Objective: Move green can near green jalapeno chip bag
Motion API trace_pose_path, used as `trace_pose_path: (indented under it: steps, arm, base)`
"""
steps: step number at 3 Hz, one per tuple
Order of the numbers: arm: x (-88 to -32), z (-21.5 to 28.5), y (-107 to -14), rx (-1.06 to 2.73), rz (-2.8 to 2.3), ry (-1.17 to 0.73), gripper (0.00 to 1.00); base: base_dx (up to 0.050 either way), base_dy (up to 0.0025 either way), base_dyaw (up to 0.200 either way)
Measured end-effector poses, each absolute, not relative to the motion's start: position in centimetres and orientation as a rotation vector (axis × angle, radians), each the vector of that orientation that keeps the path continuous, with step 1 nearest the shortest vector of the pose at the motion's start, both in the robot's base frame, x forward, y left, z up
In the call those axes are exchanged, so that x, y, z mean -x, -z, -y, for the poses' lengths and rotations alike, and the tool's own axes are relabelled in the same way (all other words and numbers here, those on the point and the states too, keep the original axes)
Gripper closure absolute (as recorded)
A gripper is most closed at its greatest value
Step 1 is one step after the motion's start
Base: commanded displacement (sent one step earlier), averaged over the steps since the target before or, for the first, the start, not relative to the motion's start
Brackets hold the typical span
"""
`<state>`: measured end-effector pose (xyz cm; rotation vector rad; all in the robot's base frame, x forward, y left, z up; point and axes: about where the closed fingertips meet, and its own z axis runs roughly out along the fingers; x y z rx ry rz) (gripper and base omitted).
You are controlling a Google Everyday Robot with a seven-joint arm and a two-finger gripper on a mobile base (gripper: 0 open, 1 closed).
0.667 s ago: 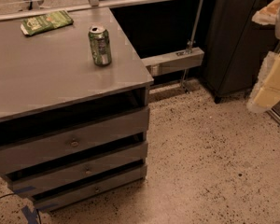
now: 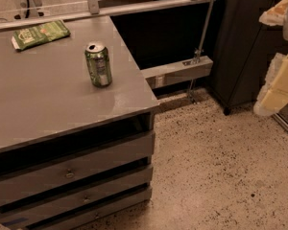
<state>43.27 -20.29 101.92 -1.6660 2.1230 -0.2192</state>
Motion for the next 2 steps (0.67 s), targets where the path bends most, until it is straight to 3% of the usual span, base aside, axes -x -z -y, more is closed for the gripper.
trace_pose_path:
  steps: [1,2]
  arm:
    - [-43.26,20.28,-101.95,1.666,-2.122,0.22,0.0]
    - [-43.26,20.28,-101.96,1.666,-2.122,0.22,0.0]
  base:
    - [0.05,-0.00002,0.001]
    - [0.0,0.0,0.0]
